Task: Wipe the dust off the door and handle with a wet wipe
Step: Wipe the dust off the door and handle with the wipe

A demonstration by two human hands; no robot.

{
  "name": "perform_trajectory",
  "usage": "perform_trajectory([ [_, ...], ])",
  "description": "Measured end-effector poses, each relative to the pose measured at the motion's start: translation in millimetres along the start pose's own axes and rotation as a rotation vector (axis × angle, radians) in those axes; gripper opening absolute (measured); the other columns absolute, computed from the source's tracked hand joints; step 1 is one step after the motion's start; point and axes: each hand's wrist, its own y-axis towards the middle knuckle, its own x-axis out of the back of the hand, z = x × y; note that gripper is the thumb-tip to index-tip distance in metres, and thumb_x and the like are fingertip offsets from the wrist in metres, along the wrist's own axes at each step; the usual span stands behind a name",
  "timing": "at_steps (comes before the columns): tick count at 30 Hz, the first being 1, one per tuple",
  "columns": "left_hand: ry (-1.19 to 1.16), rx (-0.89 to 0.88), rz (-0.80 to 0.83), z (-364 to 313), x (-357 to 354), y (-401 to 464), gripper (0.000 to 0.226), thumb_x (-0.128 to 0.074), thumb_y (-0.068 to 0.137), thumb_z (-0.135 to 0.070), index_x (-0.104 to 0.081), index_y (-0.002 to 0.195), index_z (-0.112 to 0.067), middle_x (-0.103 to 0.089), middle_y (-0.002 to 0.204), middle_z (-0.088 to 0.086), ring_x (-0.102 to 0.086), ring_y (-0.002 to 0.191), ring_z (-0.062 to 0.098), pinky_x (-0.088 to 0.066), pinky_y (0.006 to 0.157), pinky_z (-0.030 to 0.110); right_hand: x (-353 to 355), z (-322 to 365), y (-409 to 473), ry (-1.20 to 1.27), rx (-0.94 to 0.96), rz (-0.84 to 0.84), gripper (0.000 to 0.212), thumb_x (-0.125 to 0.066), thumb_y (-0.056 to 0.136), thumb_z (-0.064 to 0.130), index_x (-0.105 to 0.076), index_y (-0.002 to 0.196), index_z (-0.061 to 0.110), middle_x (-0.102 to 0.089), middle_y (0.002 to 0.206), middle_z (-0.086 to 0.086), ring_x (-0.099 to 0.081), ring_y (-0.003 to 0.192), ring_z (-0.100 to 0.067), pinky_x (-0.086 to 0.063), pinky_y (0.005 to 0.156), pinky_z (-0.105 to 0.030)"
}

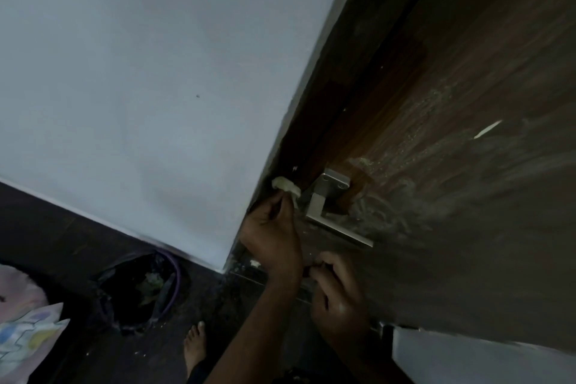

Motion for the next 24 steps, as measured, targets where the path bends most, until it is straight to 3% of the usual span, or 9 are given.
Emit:
perform_trajectory([
  [3, 0.016, -0.103, 0.059, 14, 4, 0, 0.015, -0.077, 0.083, -0.005, -0.082, 0.097, -0.009, -0.062, 0.078, -0.042, -0.062, 0.077, -0.024, -0.04, 0.072, -0.006, -6, -3, -10, 0.031, -0.09, 0.084, 0.026, -0.051, 0.092, 0.011, -0.075, 0.084, 0.005, -0.069, 0.097, -0.014, -0.068, 0.089, -0.029, -0.056, 0.077, -0.037],
  [7, 0.114, 0.108, 0.095, 34, 4, -2, 0.016, -0.078, 0.083, -0.003, -0.08, 0.099, -0.004, -0.077, 0.084, -0.002, -0.062, 0.067, -0.013, -0.036, 0.064, -0.009, -9, -4, -14, 0.088, -0.16, 0.204, 0.025, -0.049, 0.091, 0.009, -0.073, 0.086, 0.006, -0.066, 0.099, -0.01, -0.067, 0.093, -0.027, -0.055, 0.08, -0.036],
  [8, 0.139, 0.123, 0.111, 38, 3, -4, 0.015, -0.078, 0.083, -0.004, -0.08, 0.098, -0.005, -0.076, 0.083, -0.001, -0.063, 0.07, -0.007, -0.036, 0.064, -0.009, -10, -5, -14, 0.083, -0.188, 0.221, 0.022, -0.051, 0.088, 0.004, -0.074, 0.087, 0.005, -0.066, 0.1, -0.009, -0.067, 0.095, -0.027, -0.055, 0.081, -0.035],
  [9, 0.155, 0.107, 0.139, 41, 3, -6, 0.014, -0.077, 0.084, -0.005, -0.081, 0.096, -0.009, -0.072, 0.079, -0.008, -0.066, 0.071, 0.0, -0.036, 0.064, -0.008, -11, -5, -13, 0.073, -0.232, 0.231, 0.021, -0.054, 0.084, 0.0, -0.075, 0.088, 0.004, -0.067, 0.101, -0.01, -0.067, 0.097, -0.028, -0.055, 0.083, -0.035],
  [11, 0.193, -0.004, 0.247, 39, 1, -13, 0.014, -0.073, 0.083, -0.006, -0.078, 0.088, -0.019, -0.062, 0.071, -0.021, -0.063, 0.067, -0.006, -0.039, 0.063, -0.004, -12, -3, -11, 0.062, -0.316, 0.228, 0.023, -0.056, 0.081, 0.0, -0.075, 0.094, 0.001, -0.068, 0.107, -0.013, -0.068, 0.101, -0.031, -0.056, 0.086, -0.04],
  [14, 0.209, -0.023, 0.338, 38, 0, -22, 0.018, -0.068, 0.082, -0.012, -0.071, 0.08, -0.03, -0.064, 0.066, -0.018, -0.064, 0.065, -0.004, -0.043, 0.06, 0.003, -10, -1, -4, 0.101, -0.365, 0.233, 0.035, -0.045, 0.088, 0.016, -0.073, 0.1, -0.003, -0.068, 0.112, -0.014, -0.067, 0.104, -0.03, -0.056, 0.086, -0.041],
  [17, 0.15, 0.151, 0.194, 39, 2, -9, 0.018, -0.076, 0.084, -0.006, -0.079, 0.092, -0.022, -0.072, 0.078, -0.016, -0.069, 0.072, 0.004, -0.051, 0.066, 0.015, -12, -3, 1, 0.119, -0.452, 0.213, 0.022, -0.057, 0.085, -0.004, -0.074, 0.094, 0.004, -0.065, 0.11, -0.009, -0.064, 0.103, -0.025, -0.054, 0.087, -0.04],
  [19, 0.162, 0.133, 0.07, 38, 5, 6, 0.013, -0.077, 0.084, -0.005, -0.082, 0.096, -0.008, -0.074, 0.084, -0.005, -0.067, 0.076, 0.011, -0.048, 0.072, 0.018, -14, -6, 1, 0.126, -0.484, 0.215, 0.027, -0.061, 0.08, -0.012, -0.074, 0.092, 0.008, -0.064, 0.108, -0.006, -0.064, 0.102, -0.021, -0.053, 0.087, -0.037],
  [24, 0.158, -0.089, 0.149, 25, 7, -5, 0.01, -0.076, 0.081, -0.006, -0.08, 0.087, -0.013, -0.062, 0.078, -0.032, -0.063, 0.078, -0.019, -0.039, 0.07, -0.005, -21, -8, -3, 0.14, -0.471, 0.255, 0.026, -0.054, 0.08, -0.004, -0.071, 0.094, 0.011, -0.059, 0.104, 0.0, -0.061, 0.099, -0.015, -0.05, 0.086, -0.027],
])
